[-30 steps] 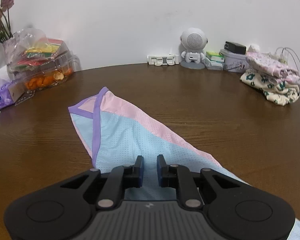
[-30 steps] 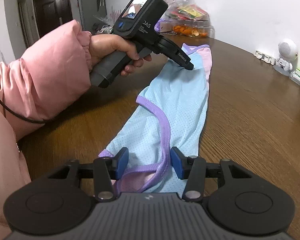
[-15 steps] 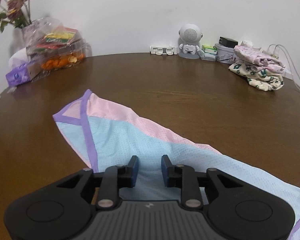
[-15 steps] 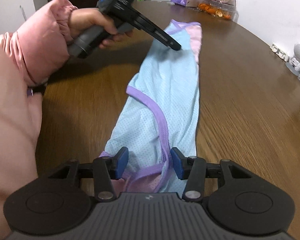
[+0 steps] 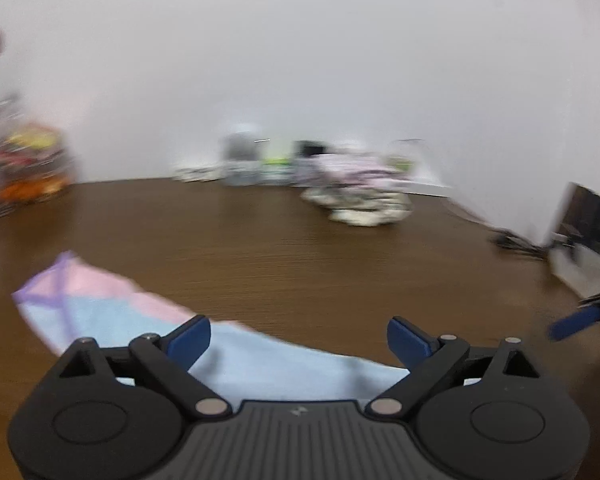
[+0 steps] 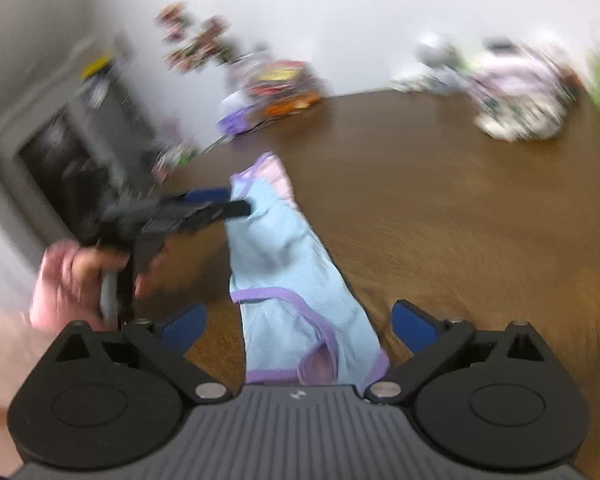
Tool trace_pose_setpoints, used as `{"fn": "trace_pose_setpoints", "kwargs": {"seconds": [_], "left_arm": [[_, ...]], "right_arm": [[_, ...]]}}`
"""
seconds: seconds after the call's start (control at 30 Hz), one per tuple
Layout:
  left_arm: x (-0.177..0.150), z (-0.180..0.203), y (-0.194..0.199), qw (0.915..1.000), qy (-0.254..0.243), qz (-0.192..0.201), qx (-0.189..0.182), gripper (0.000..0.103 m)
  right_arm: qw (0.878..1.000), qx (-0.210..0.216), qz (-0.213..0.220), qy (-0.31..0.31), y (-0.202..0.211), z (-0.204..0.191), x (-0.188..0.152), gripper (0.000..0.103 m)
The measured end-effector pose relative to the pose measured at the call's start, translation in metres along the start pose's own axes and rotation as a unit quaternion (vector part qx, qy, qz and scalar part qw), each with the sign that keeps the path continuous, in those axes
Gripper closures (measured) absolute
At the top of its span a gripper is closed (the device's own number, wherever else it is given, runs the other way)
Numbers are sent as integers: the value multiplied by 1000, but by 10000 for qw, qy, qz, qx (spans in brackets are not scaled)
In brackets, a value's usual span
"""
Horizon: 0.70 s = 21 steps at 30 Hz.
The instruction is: Fold clothes
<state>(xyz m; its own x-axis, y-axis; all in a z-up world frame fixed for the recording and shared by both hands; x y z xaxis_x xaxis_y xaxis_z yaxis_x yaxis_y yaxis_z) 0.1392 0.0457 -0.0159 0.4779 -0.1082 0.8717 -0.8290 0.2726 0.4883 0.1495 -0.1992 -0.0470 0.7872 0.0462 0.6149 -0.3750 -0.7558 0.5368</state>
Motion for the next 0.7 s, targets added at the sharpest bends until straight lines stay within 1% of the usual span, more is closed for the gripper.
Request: {"fn": "trace_pose_setpoints", "kwargs": {"seconds": [0.07, 0.13, 0.17, 0.23, 0.27, 0.33, 0.37, 0.4, 0.43, 0.47, 0.5, 0.53, 0.57, 0.6, 0.63, 0.7], "left_arm": [[-1, 21, -1, 9993, -177, 22, -331, 8], [-3, 42, -6, 9977, -414, -45, -539, 12], [-5, 51, -10, 9967, -528, -97, -609, 14], [-9, 68, -18, 9941, -751, -207, -749, 29], [-11, 76, -23, 9925, -858, -271, -829, 35], [-17, 89, -31, 9888, -1056, -417, -966, 59], [-22, 93, -35, 9870, -1167, -496, -988, 64], [-27, 97, -40, 9850, -1286, -581, -995, 73], [-32, 99, -44, 9832, -1383, -677, -980, 82], [-37, 100, -49, 9814, -1469, -778, -955, 85], [-43, 101, -53, 9795, -1555, -880, -930, 89], [-48, 102, -56, 9780, -1607, -946, -940, 90], [-53, 103, -57, 9766, -1643, -995, -967, 90], [-56, 103, -57, 9760, -1676, -995, -972, 90], [-57, 103, -55, 9758, -1706, -972, -966, 90], [-59, 102, -53, 9760, -1701, -946, -978, 90]], "right_arm": [[9974, -26, -36, -716, 5, 16, -11, 4], [9912, -105, -80, -1317, 9, 30, -23, 13], [9879, -131, -93, -1544, 12, 38, -28, 15], [9819, -146, -104, -1885, 16, 46, -35, 24], [9790, -141, -121, -2028, 16, 49, -39, 26], [9739, -117, -206, -2259, 12, 51, -49, 32], [9712, -97, -263, -2365, 7, 51, -53, 33], [9681, -83, -320, -2485, 2, 51, -57, 35], [9647, -57, -336, -2612, -2, 52, -60, 40], [9611, -25, -339, -2740, -7, 53, -63, 44], [9565, 10, -318, -2901, -10, 56, -65, 54], [9512, 47, -289, -3072, -13, 58, -68, 61], [9471, 59, -246, -3200, -16, 60, -69, 64], [9433, 63, -200, -3313, -20, 62, -70, 71], [9409, 70, -156, -3382, -22, 62, -70, 75], [9371, 86, -72, -3490, -27, 61, -70, 76]]}}
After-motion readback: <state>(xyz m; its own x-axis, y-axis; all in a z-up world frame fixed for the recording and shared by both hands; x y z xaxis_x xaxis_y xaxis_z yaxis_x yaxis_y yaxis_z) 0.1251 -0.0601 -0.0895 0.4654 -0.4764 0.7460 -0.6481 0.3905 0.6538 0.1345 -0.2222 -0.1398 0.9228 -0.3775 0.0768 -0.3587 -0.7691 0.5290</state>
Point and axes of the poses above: each gripper's, at about its wrist camera, not at the fingertips, and y roughly against the way its jaws point, z to its right, x to its top, the point moved 7 cm from there along -y, roughly the way its jaws point, and after that the axes turned 4 degrees about -y, right-handed, at the moved point
